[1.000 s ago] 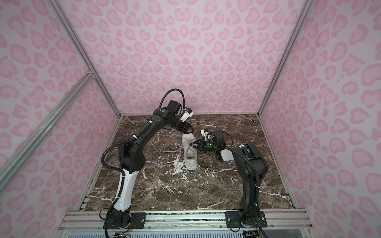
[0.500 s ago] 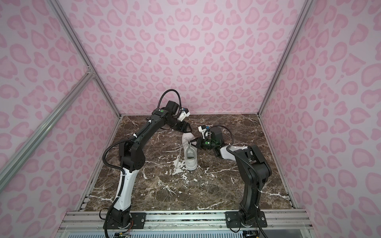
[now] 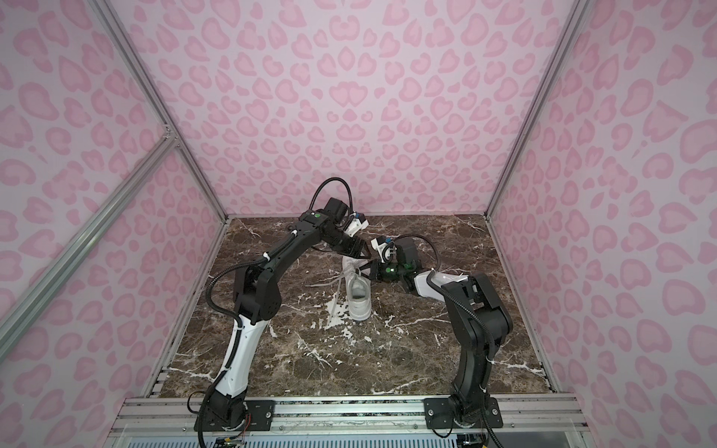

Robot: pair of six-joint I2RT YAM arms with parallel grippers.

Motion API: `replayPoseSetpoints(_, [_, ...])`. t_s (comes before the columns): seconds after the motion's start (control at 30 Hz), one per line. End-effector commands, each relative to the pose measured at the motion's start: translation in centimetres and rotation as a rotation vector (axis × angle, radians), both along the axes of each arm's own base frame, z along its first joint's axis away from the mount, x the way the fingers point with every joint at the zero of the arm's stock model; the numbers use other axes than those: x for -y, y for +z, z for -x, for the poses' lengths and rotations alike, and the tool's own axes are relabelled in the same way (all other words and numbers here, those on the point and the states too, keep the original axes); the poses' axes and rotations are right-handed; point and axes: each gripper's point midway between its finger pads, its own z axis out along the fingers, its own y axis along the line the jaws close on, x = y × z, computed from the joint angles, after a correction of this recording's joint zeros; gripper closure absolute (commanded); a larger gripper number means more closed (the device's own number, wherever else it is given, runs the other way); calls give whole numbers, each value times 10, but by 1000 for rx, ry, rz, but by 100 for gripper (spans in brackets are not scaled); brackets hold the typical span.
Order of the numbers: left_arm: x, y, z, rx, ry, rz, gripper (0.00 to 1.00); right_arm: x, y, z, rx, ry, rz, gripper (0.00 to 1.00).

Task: Tie the shoes

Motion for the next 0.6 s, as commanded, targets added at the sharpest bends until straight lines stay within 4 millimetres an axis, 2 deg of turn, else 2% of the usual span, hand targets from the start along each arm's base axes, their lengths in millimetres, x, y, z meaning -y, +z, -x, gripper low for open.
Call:
replayPoseSetpoints(0.0, [2, -7, -1, 0, 0, -10, 33, 0, -3, 3, -6, 11, 14, 100])
replayPoseSetpoints(0.1, [6, -10, 4, -16, -14, 0, 36, -2, -4, 4, -8, 15, 15, 100])
replayPoseSetpoints(0.43, [10, -9, 12, -43, -29, 21, 58, -1, -5, 2, -12, 9, 14, 100])
replayPoseSetpoints(0.57, [8, -13, 16, -54, -36, 5, 61, -1, -4, 1, -6, 7, 13, 100])
